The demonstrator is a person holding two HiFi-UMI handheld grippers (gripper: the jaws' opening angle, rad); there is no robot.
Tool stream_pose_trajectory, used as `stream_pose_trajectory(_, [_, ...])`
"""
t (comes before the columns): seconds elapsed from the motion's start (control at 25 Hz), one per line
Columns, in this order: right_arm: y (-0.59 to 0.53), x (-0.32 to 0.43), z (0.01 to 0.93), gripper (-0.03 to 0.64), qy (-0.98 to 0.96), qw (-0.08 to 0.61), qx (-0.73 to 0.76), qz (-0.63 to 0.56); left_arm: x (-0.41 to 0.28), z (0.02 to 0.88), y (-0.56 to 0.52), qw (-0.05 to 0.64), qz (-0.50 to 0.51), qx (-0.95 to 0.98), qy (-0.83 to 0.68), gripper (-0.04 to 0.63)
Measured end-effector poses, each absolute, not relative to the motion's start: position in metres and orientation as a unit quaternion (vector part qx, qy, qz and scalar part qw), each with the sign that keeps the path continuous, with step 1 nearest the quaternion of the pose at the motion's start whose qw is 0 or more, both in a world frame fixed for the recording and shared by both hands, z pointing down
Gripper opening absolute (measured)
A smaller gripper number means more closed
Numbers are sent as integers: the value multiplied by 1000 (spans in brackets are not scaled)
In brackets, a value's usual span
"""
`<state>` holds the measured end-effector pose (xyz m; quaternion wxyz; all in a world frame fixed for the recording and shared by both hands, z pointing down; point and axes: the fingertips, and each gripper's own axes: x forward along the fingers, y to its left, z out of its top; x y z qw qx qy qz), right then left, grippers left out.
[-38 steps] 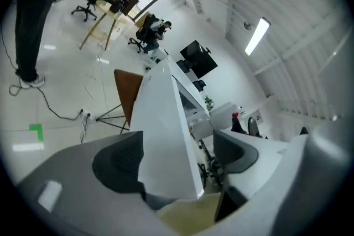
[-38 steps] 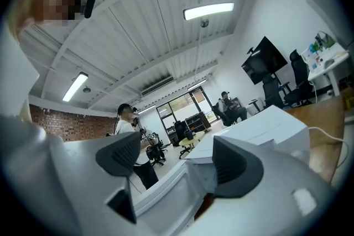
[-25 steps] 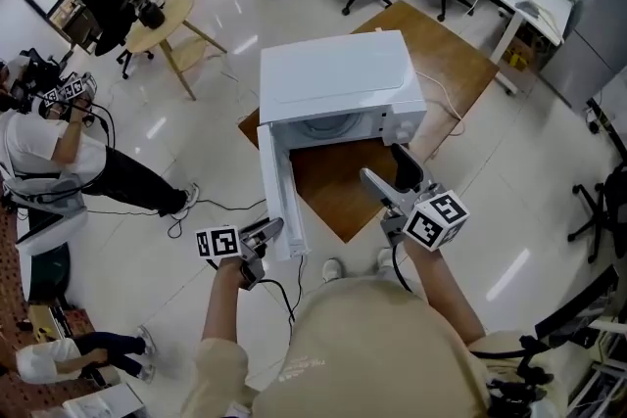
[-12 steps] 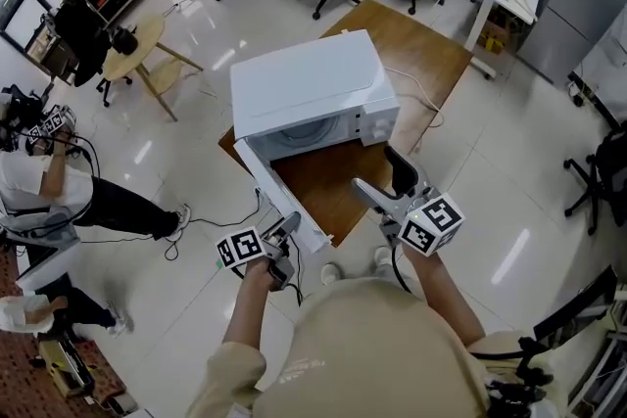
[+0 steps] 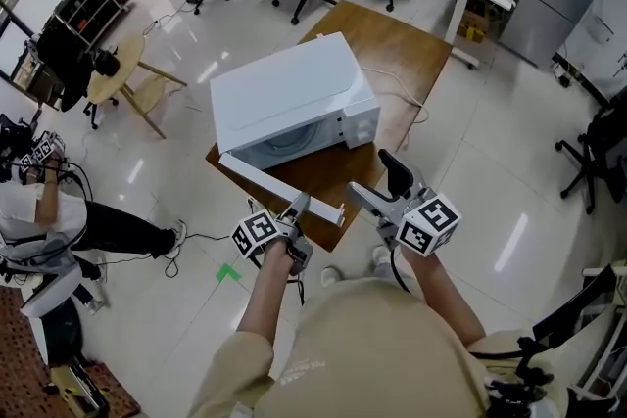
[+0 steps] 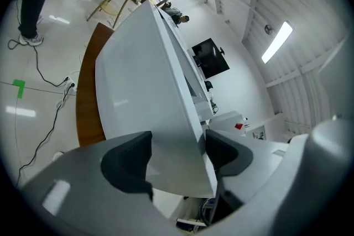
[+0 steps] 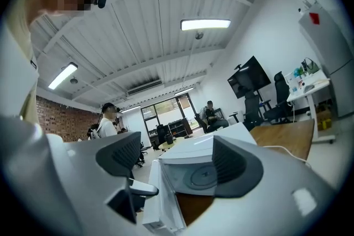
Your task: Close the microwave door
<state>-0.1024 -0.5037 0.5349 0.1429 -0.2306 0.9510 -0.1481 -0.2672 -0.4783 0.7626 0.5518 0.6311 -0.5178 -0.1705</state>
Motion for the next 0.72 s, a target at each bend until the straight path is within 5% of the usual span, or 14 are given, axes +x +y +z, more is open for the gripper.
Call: stream_pose_trajectory(0.72, [-517, -94, 531, 393, 948, 139, -254, -132, -255, 769, -573, 581, -208, 585, -526, 305])
